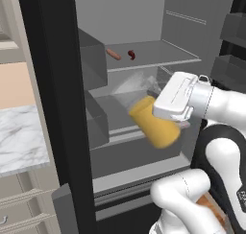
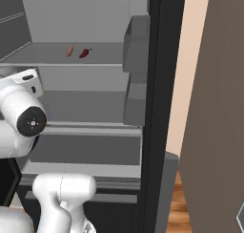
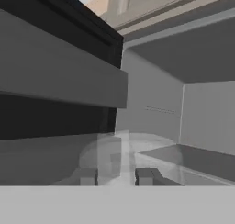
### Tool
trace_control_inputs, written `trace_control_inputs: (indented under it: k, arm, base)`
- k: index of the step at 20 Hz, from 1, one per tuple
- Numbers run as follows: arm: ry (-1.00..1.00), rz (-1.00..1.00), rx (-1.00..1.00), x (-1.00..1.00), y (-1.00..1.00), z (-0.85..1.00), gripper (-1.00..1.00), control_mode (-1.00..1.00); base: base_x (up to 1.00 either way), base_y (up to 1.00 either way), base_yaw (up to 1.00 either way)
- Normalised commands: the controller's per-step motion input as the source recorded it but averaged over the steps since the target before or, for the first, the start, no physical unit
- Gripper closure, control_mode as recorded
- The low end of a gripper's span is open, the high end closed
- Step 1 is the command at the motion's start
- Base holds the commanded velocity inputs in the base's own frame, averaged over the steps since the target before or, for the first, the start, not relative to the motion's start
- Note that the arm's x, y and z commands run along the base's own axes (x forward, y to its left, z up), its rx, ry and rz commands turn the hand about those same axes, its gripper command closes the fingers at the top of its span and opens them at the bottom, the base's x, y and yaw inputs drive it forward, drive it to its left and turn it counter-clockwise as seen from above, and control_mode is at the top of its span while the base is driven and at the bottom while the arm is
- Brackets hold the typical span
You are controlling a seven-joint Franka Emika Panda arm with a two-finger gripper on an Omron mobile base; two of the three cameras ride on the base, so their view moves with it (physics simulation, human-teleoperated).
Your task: Move the chili pepper and sausage from the second highest shelf to the top shelf to make space. Then, place the pitcher from the counter on the cleared second highest shelf.
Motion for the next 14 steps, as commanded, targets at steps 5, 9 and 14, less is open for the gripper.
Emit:
trace_control_inputs:
  k: [5,9,14]
  arm:
    - [-0.08,0.24,0.09,0.00,0.36,-0.30,1.00,-1.00]
    - [-0.05,0.15,0.11,-0.05,-0.11,-0.11,1.00,-1.00]
    - [-0.01,0.10,0.12,0.00,-0.29,-0.16,1.00,-1.00]
  base:
    - [0.00,0.00,0.00]
    - [0.00,0.00,0.00]
    - [0.00,0.00,0.00]
